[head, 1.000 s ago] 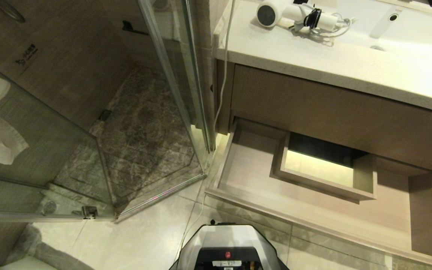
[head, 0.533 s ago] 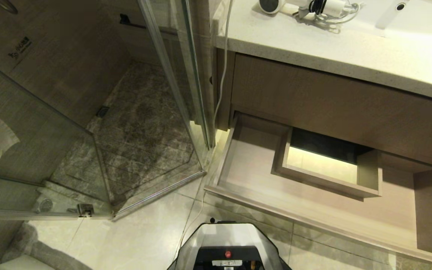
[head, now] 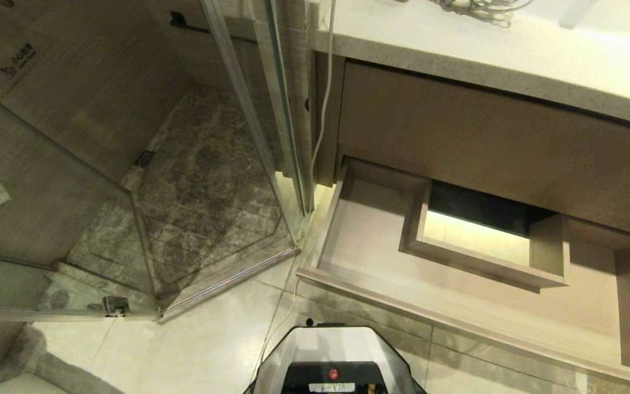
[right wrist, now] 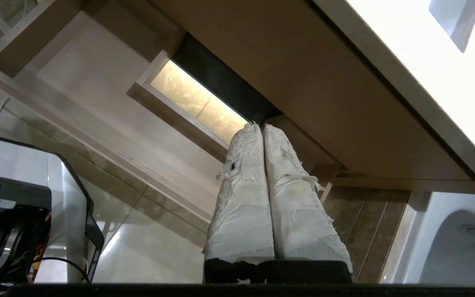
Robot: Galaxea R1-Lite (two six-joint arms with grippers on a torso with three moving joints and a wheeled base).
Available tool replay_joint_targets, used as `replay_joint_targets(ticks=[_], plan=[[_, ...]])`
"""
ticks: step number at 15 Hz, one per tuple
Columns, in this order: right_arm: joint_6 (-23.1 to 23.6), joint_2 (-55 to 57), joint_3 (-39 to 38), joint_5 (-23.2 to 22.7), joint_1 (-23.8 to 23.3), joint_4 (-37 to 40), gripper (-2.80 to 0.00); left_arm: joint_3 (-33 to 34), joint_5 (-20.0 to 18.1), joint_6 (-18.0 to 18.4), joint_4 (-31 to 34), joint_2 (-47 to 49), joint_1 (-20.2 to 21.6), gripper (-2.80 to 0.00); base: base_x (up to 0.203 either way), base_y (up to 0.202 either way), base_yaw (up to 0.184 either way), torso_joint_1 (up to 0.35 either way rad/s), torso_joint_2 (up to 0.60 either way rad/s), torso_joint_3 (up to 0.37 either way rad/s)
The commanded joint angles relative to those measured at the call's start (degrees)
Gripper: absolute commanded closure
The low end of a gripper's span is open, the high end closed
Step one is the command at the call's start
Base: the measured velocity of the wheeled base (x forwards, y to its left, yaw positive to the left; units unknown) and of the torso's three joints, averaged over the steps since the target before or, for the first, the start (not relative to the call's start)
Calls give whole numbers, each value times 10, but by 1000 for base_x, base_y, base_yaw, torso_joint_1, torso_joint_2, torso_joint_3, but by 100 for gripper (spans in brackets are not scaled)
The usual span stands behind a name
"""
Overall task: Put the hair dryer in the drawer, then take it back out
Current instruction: Close the drawer
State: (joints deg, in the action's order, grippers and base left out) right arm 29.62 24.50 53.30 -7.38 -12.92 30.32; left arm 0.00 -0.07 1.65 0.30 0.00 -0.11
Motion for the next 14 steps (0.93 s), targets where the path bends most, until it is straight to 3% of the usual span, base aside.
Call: replay_joint_targets(ticks=[1,14], plan=[[2,1,-5,-1,0,2,0,1,0,0,0,0,0,0,0,0,0,-227,364,154],[2,-9,-24,-1,1,-10,0,1,0,0,0,0,0,0,0,0,0,-315,496,173]])
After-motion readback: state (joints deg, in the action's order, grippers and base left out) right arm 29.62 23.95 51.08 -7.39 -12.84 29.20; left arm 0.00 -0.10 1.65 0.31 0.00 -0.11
